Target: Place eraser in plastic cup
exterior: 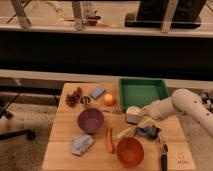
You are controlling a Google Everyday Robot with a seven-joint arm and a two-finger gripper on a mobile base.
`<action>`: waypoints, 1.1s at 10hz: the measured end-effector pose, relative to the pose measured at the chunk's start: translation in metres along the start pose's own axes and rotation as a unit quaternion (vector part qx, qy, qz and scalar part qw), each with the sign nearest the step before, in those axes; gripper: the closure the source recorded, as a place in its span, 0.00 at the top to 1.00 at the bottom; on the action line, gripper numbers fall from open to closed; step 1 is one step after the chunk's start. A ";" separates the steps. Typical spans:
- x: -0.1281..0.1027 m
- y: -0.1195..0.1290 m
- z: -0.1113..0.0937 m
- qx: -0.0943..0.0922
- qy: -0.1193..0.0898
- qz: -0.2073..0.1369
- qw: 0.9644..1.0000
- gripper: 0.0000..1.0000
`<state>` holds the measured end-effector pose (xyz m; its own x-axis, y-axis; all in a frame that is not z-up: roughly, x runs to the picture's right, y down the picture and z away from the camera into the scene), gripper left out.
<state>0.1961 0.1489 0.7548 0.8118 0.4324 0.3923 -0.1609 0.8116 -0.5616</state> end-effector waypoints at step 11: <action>0.014 -0.003 0.001 -0.003 -0.003 0.011 1.000 0.00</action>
<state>0.2072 0.1530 0.7623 0.8045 0.4532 0.3840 -0.1760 0.7993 -0.5746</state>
